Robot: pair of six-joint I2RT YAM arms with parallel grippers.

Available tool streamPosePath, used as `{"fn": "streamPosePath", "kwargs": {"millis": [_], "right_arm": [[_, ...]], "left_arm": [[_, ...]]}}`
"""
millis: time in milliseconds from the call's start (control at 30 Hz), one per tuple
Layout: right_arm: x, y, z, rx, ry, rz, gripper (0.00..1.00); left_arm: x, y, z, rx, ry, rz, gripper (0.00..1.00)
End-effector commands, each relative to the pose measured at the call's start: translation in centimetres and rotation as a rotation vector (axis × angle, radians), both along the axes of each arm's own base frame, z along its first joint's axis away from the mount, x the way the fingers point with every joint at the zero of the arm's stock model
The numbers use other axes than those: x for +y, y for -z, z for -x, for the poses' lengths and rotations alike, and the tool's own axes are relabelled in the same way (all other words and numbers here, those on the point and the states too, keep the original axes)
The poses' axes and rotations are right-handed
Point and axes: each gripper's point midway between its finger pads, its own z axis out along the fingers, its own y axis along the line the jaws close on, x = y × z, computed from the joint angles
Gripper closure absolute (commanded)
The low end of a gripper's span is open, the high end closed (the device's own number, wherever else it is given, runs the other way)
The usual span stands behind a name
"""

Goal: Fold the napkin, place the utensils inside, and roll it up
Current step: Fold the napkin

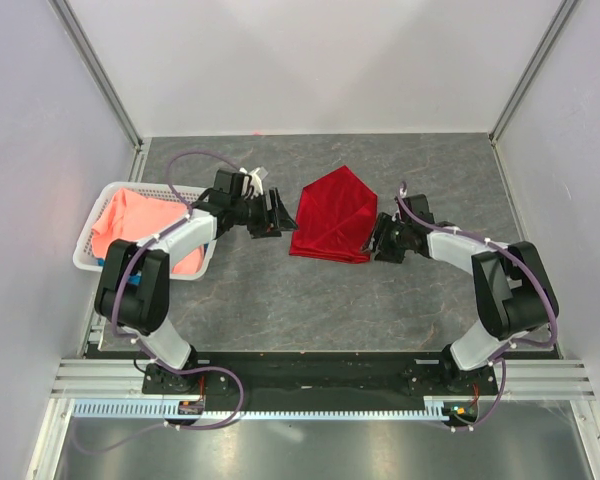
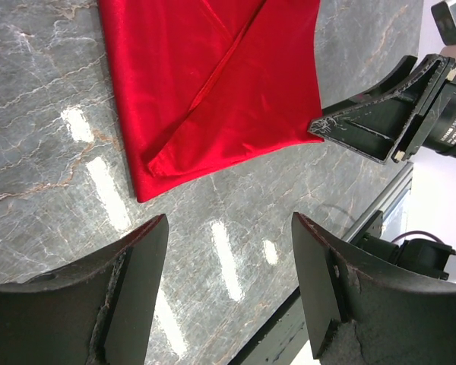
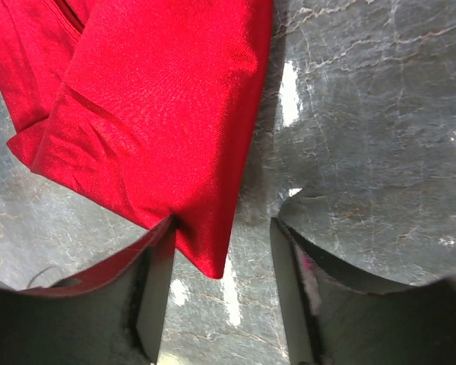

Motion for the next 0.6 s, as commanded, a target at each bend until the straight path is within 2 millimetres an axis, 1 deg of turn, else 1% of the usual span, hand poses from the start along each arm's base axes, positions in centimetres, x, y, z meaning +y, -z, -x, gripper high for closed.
{"fn": "streamPosePath", "kwargs": {"millis": [0, 67, 167, 300, 400, 567], "right_arm": [[0.4, 0.3, -0.4, -0.010, 0.002, -0.033, 0.43], [0.4, 0.7, -0.3, -0.001, 0.005, -0.027, 0.46], [0.3, 1.0, -0.3, 0.009, 0.008, -0.023, 0.53], [0.2, 1.4, -0.3, 0.019, 0.015, -0.020, 0.58], [0.3, 1.4, -0.4, 0.021, 0.018, -0.019, 0.60], [0.3, 1.6, -0.5, 0.029, 0.022, -0.021, 0.62]], "left_arm": [[-0.2, 0.3, -0.8, -0.008, -0.025, 0.018, 0.27], [-0.3, 0.7, -0.7, 0.000, -0.028, 0.019, 0.27], [-0.3, 1.0, -0.8, 0.005, -0.030, 0.018, 0.27], [-0.3, 1.6, -1.0, 0.012, -0.038, 0.017, 0.27], [-0.4, 1.8, -1.2, 0.013, -0.045, 0.019, 0.27], [-0.4, 3.1, -1.5, 0.024, -0.060, 0.022, 0.27]]}}
